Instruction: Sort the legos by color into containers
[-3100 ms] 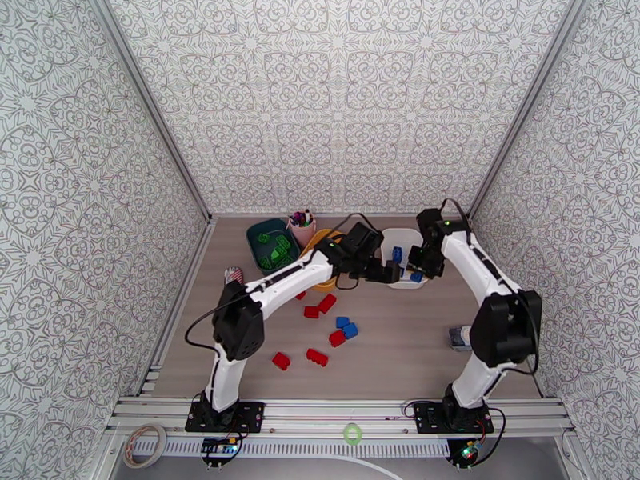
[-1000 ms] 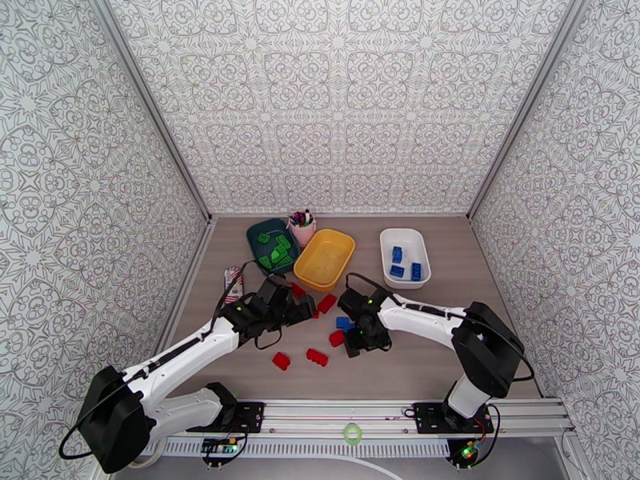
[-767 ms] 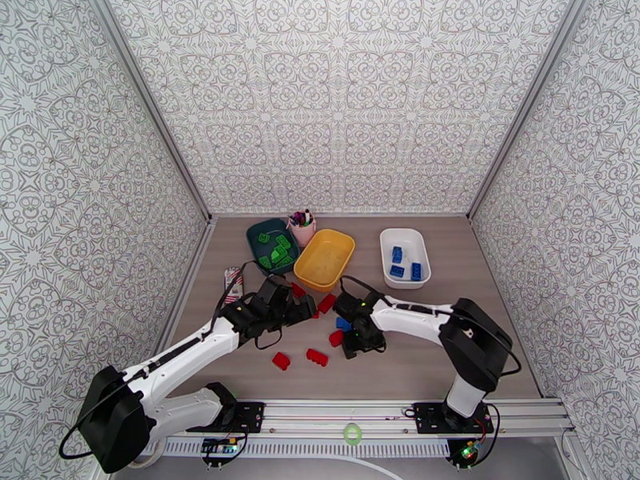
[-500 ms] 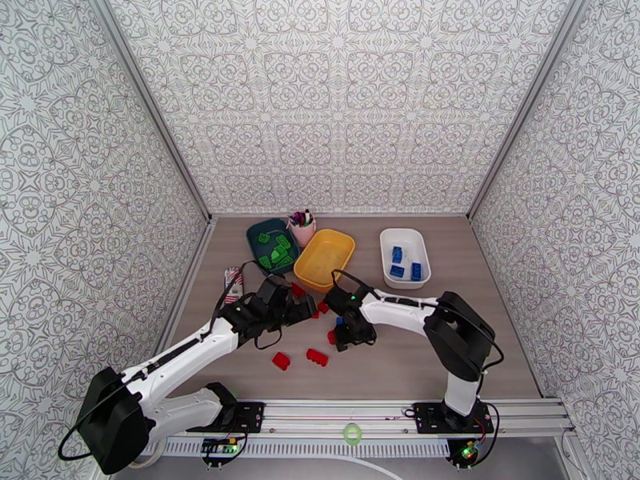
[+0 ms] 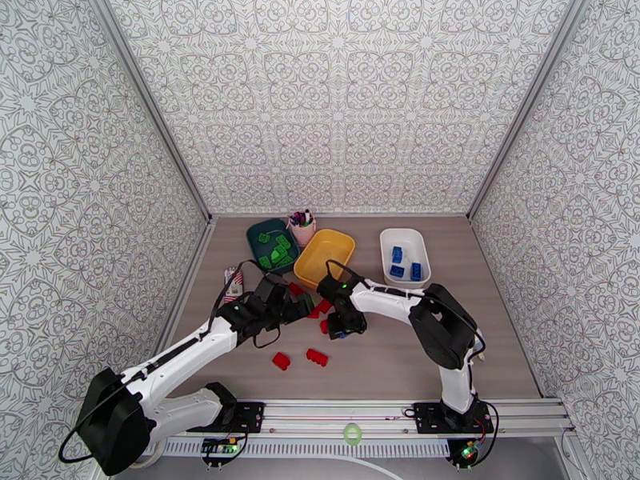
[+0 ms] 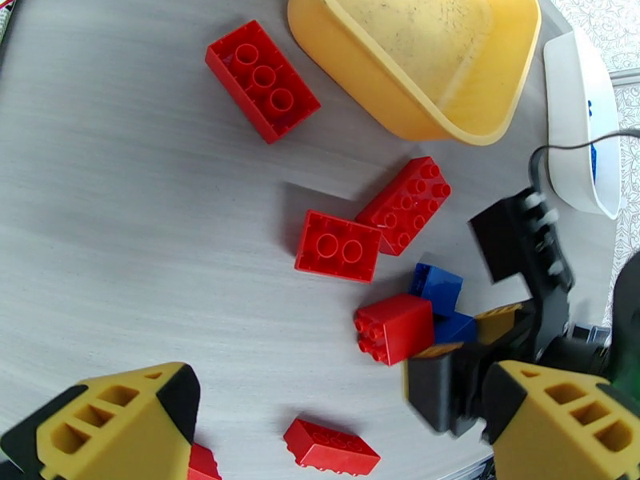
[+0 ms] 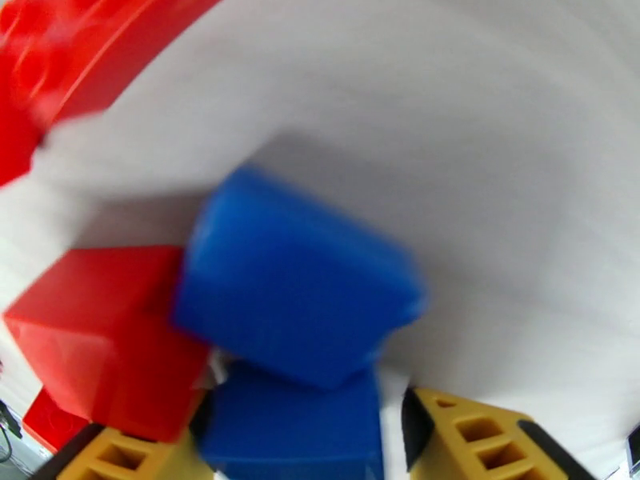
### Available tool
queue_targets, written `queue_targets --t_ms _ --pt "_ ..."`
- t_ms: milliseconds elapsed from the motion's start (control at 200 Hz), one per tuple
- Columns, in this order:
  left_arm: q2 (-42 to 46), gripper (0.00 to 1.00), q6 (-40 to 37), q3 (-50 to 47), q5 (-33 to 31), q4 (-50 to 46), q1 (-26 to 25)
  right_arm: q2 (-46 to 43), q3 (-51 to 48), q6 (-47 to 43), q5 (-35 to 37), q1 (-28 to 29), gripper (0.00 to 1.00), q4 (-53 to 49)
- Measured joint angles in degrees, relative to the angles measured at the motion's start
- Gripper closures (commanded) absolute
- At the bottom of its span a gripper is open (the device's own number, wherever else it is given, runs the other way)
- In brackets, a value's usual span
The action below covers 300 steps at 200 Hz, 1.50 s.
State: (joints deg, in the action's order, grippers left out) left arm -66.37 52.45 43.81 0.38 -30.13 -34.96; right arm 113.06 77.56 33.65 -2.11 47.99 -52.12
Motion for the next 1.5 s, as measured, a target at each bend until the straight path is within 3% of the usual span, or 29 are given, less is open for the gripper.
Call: queue_targets --t_ms 90,365,650,870,1055,1361,1501 --pt "0.0 0.01 -0.1 0.0 0.0 0.0 0.0 0.0 -0.1 0.1 0.0 -1.2 0.42 0.0" --pt "-2.3 0.01 -0.5 0.9 1.3 0.1 -0.1 -1.2 -1.4 1.0 0.3 -2.2 0.60 -0.2" --pt "-9.7 0.01 -4.6 9.4 1.5 0.0 -4.8 -9.0 -5.2 2.2 0.1 -5.3 0.64 -1.2" --pt "-21.2 0.01 -11.5 22.6 2.5 -0.1 -8.7 -18.8 -5.2 1.9 -0.3 -15.9 0.65 -3.6" --pt "-33.8 0.01 -20.0 40.1 5.6 -1.4 -11.1 -20.0 -0.7 0.1 -0.5 -27.0 0.65 -7.1" --pt "-50.5 0.01 -29.9 66.6 8.6 -8.3 -13.2 -9.5 17.8 -2.3 -0.4 -39.3 0.65 -11.3" --pt "-54.6 0.01 -30.4 74.5 8.8 -11.2 -12.1 -2.3 27.1 -3.1 0.1 -42.2 0.56 -13.9"
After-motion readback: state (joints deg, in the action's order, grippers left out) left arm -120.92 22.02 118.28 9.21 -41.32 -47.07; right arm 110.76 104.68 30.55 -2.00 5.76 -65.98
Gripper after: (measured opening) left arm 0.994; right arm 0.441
